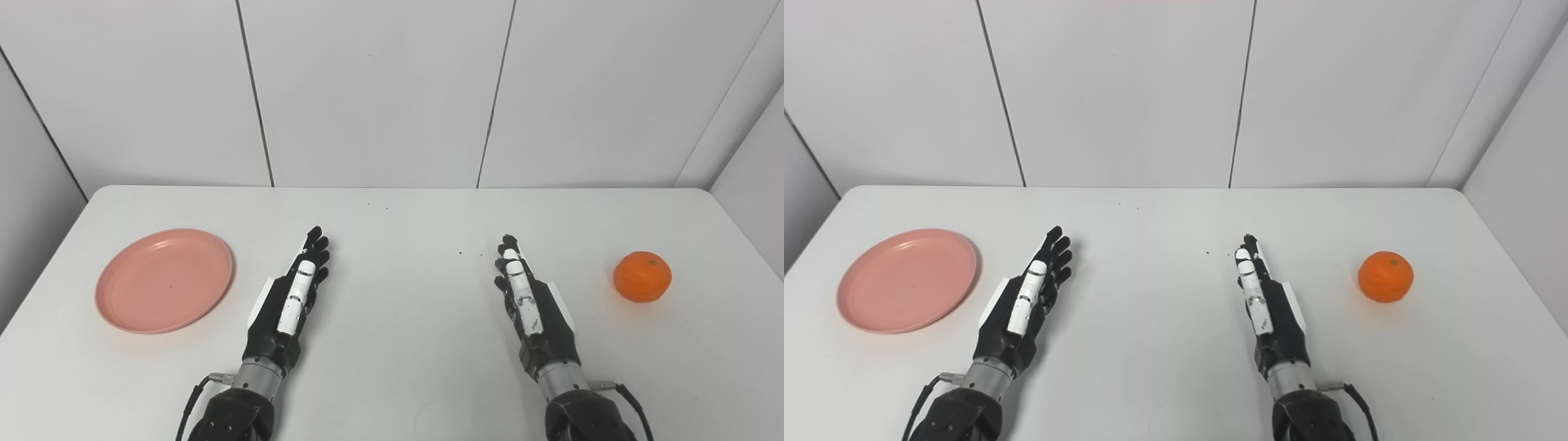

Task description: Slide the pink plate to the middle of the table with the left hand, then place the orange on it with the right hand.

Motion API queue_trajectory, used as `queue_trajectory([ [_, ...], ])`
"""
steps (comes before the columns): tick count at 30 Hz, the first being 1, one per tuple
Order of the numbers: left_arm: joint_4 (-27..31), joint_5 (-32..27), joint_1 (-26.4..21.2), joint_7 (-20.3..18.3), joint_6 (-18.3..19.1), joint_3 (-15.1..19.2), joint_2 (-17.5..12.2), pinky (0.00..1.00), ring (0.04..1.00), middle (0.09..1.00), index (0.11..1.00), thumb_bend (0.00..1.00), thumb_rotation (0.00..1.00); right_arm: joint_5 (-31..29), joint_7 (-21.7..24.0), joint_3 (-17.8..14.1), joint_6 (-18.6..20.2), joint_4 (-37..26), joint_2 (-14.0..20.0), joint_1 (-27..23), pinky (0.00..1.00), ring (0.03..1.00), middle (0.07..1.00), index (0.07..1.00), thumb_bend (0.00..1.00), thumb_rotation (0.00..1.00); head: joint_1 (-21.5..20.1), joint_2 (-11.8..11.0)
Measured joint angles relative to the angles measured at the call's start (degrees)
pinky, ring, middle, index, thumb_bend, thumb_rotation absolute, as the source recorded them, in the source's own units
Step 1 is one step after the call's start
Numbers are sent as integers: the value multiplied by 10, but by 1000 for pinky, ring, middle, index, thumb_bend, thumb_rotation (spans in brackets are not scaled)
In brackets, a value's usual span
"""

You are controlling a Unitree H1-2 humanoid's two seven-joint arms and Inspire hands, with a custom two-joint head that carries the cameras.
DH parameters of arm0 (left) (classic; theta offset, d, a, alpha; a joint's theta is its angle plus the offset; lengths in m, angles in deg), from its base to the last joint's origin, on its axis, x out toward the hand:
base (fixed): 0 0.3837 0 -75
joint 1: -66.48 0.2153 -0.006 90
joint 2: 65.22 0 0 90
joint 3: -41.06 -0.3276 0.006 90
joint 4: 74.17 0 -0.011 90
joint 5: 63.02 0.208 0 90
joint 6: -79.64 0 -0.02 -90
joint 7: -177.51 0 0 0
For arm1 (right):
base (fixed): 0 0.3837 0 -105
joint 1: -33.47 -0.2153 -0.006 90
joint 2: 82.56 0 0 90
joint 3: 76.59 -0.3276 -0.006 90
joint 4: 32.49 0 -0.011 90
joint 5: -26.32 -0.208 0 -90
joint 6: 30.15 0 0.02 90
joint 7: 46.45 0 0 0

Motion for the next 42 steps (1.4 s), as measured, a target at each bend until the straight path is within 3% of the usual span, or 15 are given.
queue_trajectory([
  [42,0,0,0,0,0,-1,1,1000,1000,1000,1000,396,1000,-1,0,-1,0,0,0,0,1000,1000,1000,1000,227,1000,2,1],
])
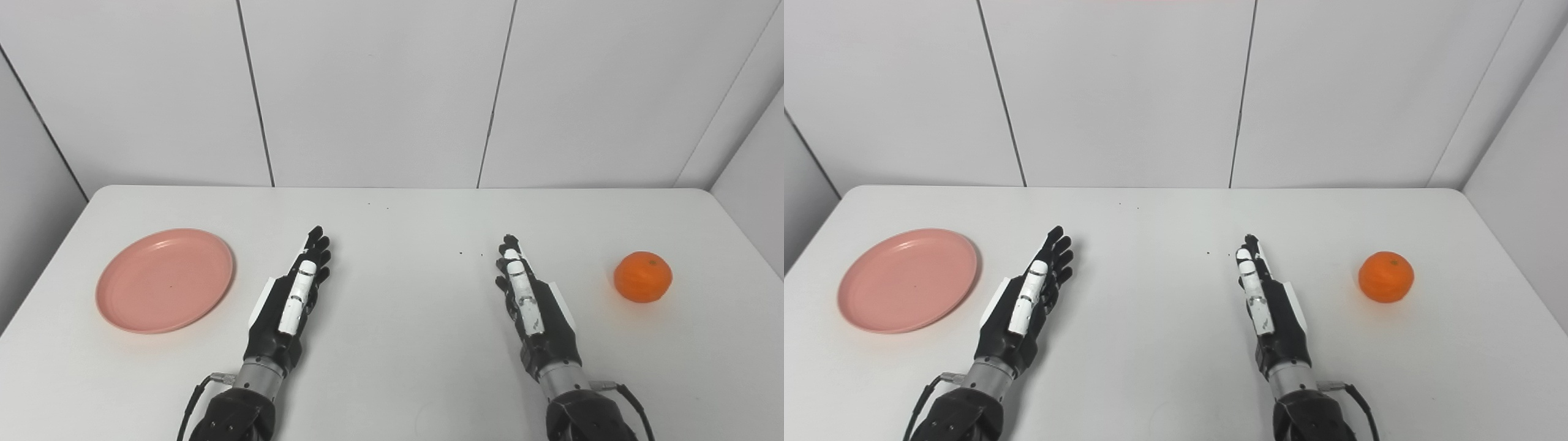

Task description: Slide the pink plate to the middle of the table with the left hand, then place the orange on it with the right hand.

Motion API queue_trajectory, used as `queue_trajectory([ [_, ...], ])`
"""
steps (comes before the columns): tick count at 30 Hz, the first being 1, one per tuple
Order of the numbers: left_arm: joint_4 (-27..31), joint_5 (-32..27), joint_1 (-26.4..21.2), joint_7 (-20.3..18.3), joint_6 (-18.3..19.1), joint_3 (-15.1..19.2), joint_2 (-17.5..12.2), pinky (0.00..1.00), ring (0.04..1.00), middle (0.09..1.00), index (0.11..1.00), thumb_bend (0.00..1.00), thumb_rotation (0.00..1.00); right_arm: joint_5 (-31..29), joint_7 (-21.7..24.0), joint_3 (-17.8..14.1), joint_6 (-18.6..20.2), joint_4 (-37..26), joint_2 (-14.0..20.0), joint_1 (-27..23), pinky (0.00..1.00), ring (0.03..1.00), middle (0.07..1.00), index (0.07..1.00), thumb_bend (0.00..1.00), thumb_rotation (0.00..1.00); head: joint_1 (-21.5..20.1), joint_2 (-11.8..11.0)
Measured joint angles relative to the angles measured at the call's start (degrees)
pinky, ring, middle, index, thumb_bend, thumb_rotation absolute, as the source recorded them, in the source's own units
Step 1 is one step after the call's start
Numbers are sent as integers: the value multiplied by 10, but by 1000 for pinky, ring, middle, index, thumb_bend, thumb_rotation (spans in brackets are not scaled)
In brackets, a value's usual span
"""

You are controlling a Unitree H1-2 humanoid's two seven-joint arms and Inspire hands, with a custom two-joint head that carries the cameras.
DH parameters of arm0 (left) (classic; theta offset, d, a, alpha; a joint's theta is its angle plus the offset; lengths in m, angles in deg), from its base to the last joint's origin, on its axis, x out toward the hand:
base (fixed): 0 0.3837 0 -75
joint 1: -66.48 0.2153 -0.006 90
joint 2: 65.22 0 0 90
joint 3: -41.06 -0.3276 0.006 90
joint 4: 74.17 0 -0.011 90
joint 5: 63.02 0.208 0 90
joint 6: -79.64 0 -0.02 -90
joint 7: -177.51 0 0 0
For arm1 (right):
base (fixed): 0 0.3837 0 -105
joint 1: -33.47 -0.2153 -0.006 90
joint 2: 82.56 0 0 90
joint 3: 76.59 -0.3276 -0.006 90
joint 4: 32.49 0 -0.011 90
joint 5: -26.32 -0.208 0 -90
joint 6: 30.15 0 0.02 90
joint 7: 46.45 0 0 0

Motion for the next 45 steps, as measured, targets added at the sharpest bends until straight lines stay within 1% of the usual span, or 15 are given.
queue_trajectory([
  [45,0,-1,0,0,0,1,0,1000,1000,1000,1000,398,1000,-2,0,-1,0,0,1,0,1000,1000,1000,1000,229,1000,1,2],
])
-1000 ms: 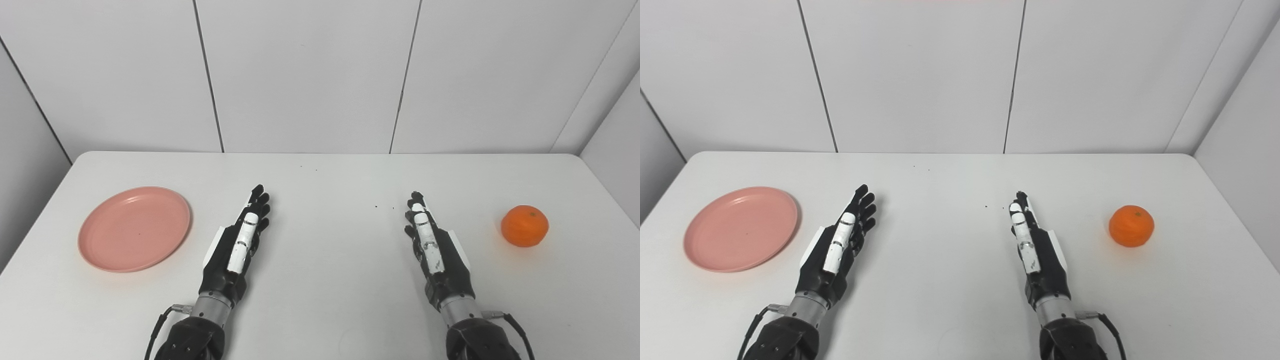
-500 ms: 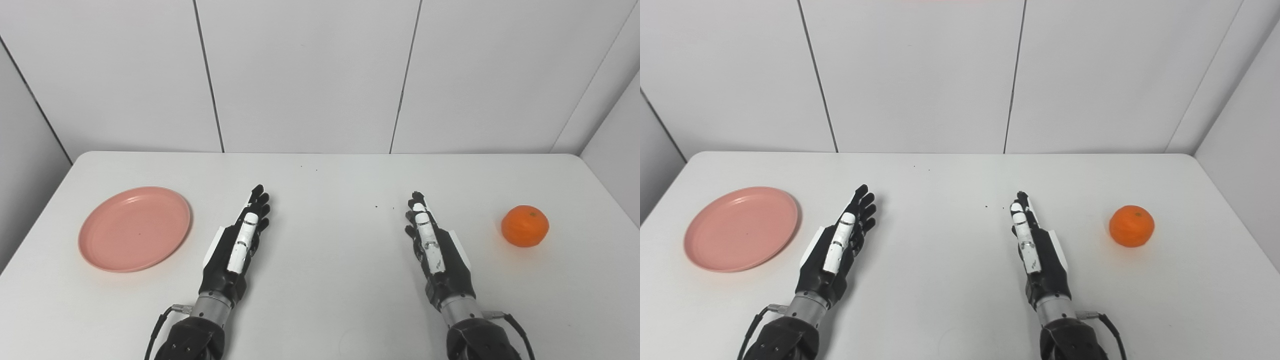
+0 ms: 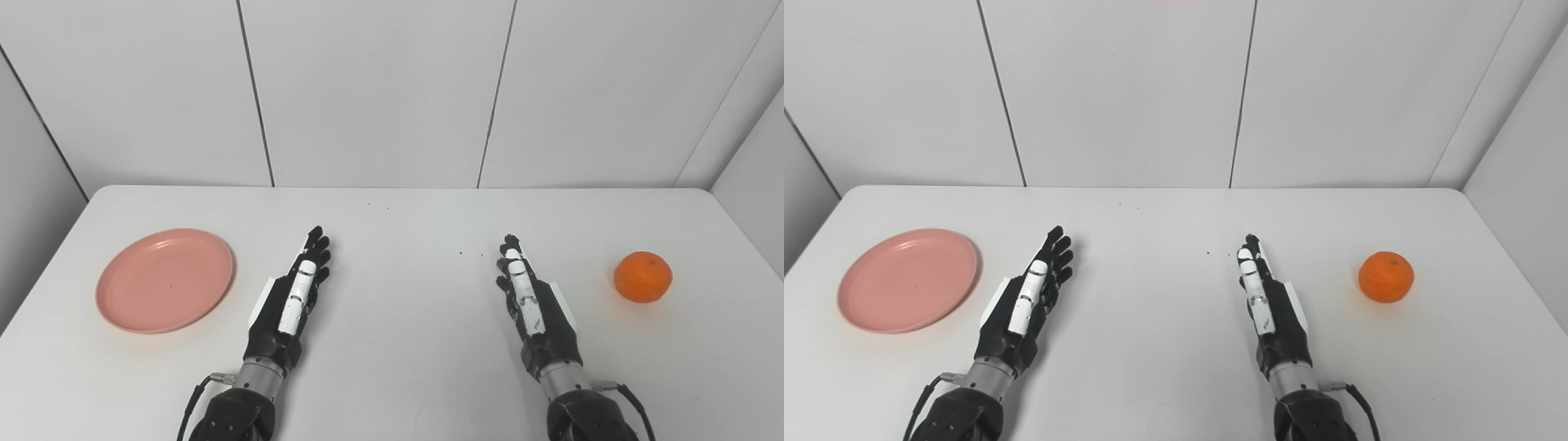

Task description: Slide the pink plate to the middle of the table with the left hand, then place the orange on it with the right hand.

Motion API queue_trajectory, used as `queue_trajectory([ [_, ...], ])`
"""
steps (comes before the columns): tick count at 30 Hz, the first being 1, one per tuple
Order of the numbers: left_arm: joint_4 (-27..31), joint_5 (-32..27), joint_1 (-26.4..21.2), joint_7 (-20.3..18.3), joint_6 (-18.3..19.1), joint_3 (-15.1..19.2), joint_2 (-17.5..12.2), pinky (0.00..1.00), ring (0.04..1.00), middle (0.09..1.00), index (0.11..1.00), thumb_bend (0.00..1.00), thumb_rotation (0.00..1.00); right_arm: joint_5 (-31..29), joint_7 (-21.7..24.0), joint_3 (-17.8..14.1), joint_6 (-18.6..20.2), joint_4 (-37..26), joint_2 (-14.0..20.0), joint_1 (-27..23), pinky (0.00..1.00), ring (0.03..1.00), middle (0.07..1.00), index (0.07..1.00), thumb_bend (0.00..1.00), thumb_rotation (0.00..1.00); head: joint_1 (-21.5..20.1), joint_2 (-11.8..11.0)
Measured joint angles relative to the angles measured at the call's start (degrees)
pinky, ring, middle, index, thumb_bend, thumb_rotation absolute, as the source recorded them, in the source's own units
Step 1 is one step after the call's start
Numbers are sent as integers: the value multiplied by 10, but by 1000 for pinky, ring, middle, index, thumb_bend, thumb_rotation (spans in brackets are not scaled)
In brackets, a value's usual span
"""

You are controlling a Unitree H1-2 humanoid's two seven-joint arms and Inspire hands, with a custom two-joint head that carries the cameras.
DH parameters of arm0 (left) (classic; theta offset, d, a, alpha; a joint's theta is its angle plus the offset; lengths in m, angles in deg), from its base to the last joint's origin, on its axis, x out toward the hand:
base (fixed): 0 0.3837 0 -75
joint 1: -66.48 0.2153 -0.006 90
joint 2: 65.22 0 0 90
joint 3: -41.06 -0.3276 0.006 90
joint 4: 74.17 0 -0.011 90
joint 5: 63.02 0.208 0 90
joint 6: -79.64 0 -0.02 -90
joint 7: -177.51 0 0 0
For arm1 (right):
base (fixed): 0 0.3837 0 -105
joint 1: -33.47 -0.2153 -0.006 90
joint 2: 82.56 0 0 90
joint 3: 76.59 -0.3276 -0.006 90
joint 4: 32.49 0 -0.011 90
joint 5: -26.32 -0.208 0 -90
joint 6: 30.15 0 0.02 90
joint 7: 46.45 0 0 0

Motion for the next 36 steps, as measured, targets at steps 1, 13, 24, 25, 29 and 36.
queue_trajectory([
  [1,0,0,0,0,0,0,0,1000,1000,1000,1000,402,1000,0,0,0,0,0,0,0,1000,1000,1000,1000,228,1000,0,0],
  [13,0,0,0,0,0,0,0,1000,1000,1000,1000,399,1000,0,0,0,0,0,0,0,1000,1000,1000,1000,236,1000,0,0],
  [24,0,0,0,0,0,0,0,1000,1000,1000,1000,401,1000,0,0,0,0,0,0,0,1000,1000,1000,1000,227,1000,0,0],
  [25,0,0,0,0,0,0,0,1000,1000,1000,1000,402,1000,0,0,0,0,0,0,0,1000,1000,1000,1000,227,1000,0,0],
  [29,0,0,0,-1,0,0,0,1000,1000,1000,1000,399,1000,0,0,0,0,0,0,0,1000,1000,1000,1000,230,1000,0,0],
  [36,0,0,0,-1,0,0,0,1000,1000,1000,1000,401,1000,0,0,0,0,0,0,0,1000,1000,1000,1000,228,1000,0,0],
])
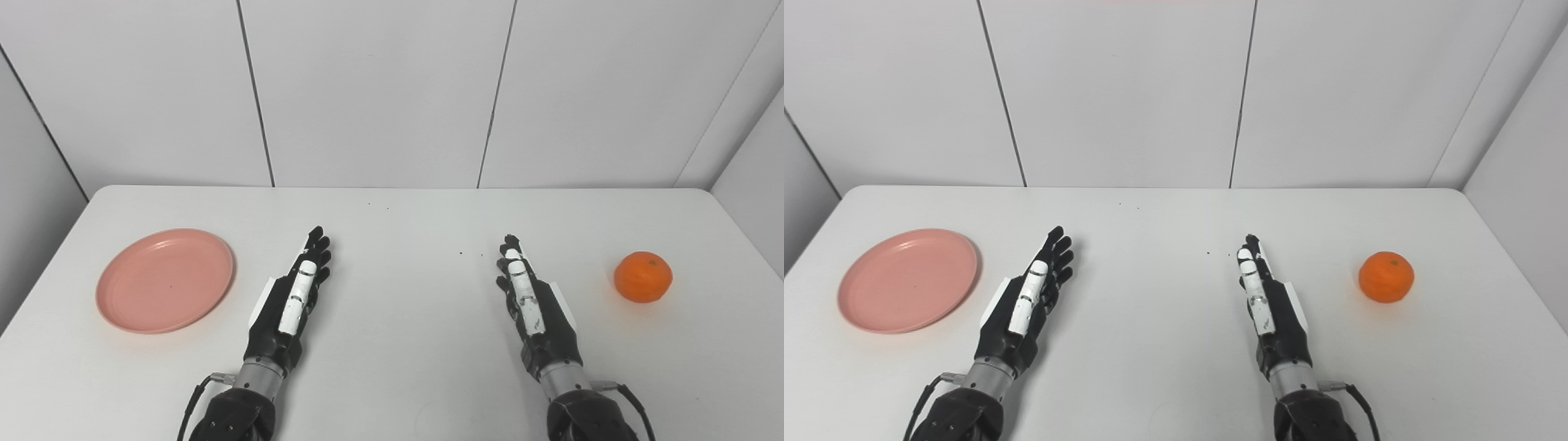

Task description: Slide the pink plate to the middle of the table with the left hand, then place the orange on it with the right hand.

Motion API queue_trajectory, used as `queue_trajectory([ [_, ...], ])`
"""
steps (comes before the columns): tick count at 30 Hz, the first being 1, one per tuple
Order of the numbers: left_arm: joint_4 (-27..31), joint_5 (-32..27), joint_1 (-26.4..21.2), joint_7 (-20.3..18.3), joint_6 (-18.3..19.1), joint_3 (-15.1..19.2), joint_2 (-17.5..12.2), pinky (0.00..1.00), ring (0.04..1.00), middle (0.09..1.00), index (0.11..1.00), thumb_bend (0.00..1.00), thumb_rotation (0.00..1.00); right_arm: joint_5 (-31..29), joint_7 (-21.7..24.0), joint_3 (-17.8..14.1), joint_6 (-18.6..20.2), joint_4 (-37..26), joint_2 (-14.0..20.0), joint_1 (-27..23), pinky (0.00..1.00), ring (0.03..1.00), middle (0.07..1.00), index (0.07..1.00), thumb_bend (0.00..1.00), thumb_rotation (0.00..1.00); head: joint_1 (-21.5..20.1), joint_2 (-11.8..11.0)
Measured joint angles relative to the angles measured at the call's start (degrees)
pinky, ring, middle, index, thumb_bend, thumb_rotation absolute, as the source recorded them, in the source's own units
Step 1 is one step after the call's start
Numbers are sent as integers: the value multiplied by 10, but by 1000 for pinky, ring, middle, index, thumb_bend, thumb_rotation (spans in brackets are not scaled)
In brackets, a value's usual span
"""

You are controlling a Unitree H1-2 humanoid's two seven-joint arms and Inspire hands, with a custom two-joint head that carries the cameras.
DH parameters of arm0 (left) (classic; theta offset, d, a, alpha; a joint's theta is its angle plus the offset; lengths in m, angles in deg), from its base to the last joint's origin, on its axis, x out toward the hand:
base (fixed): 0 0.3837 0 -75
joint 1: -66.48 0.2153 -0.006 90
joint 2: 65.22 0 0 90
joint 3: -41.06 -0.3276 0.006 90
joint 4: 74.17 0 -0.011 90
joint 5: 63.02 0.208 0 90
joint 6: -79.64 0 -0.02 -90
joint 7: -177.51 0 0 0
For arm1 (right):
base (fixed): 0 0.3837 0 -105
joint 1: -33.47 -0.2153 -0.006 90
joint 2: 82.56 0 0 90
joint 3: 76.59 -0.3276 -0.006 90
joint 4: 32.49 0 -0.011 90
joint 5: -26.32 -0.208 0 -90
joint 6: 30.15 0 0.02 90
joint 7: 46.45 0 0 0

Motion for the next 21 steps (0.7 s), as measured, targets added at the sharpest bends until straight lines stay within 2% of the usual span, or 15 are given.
queue_trajectory([
  [21,0,0,0,0,0,0,0,1000,1000,1000,1000,402,1000,-1,0,0,0,0,0,0,1000,1000,1000,1000,235,1000,1,0],
])
